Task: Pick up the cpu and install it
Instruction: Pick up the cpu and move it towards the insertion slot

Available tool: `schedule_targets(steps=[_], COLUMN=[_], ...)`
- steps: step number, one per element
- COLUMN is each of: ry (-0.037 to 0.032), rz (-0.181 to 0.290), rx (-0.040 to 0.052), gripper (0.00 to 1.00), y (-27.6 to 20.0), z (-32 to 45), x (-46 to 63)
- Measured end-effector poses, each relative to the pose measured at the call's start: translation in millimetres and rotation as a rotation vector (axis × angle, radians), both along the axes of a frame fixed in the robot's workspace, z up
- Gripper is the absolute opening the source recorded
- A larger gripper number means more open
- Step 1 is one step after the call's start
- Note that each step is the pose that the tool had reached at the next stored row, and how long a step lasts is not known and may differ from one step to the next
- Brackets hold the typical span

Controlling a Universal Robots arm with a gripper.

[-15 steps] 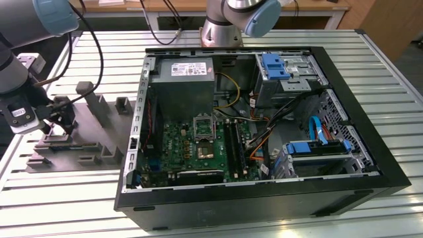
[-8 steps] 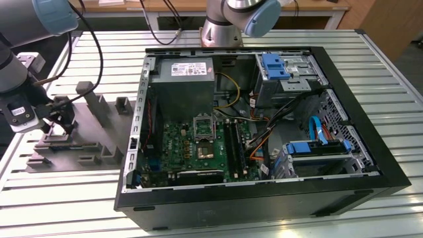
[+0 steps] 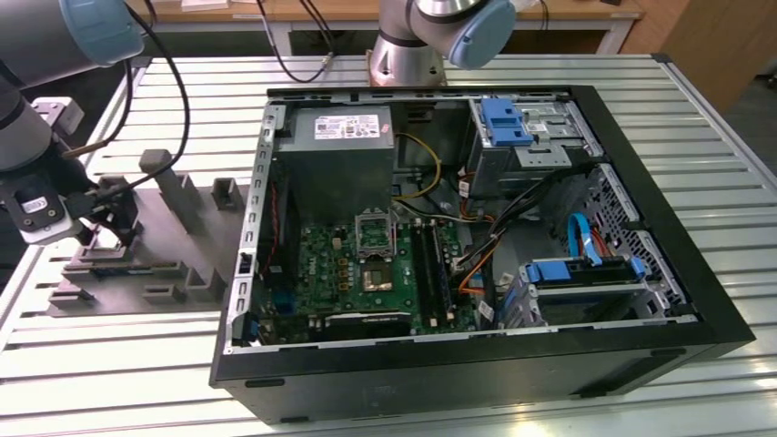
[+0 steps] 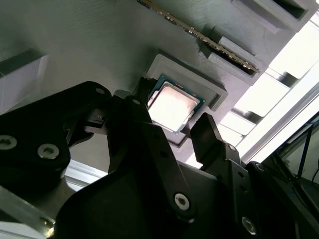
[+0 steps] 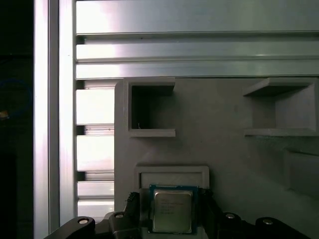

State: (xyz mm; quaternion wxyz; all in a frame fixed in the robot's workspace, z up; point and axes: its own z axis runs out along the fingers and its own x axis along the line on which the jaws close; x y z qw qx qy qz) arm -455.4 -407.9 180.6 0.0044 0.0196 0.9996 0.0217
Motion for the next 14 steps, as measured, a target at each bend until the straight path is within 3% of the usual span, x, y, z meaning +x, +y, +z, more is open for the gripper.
schedule_targets(steps=[7,8,14], ry=[-0.0004,-0.0004,-0.0007], rz=[0.005,0.005,0.006], rx=[-0.0002,-0.0002,-0.0002], gripper=[0.59,0.52,0.52], y=[-0.6,-0.6,-0.6], z=[-0.1,-0.1,0.0], x=[0.1,0.1,0.1])
